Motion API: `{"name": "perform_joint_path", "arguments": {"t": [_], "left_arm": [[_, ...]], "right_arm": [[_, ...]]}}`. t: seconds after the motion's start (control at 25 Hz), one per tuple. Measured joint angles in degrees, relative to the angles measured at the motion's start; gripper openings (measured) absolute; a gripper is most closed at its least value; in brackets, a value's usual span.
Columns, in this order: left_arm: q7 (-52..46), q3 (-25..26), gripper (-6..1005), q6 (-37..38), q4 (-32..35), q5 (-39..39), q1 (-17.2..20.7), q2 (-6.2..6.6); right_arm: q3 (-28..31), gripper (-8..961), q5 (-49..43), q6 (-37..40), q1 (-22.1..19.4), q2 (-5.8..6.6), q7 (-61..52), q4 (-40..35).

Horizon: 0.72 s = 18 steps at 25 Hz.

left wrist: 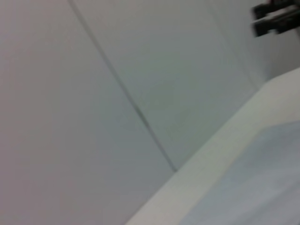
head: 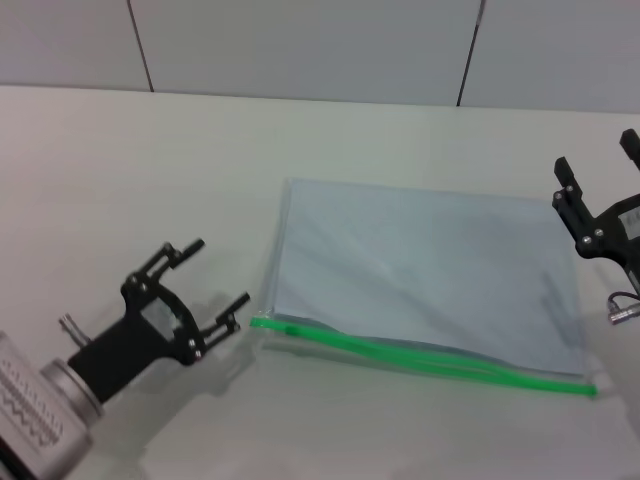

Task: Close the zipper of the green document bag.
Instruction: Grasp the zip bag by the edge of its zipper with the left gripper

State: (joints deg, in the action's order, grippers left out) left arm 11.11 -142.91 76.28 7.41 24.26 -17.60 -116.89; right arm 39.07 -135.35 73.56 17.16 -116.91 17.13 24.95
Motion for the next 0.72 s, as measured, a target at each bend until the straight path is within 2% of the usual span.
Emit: {"name": "perform_joint_path", "arguments": {"t": [0.4,0.72], "left_arm": [[3.1,0.0,789,-0.1,0.0,-9.0,0.1,-0.09],[6.8,1.9,789,3.4,1.0,-7.9,2.5,0.00]], "right_arm": [[0.0,681,0.1,0.0,0.2,0.02,0.0,-0.5],[0.1,681,0.1,0.0,0.2,0.02,0.0,-0.5]]}}
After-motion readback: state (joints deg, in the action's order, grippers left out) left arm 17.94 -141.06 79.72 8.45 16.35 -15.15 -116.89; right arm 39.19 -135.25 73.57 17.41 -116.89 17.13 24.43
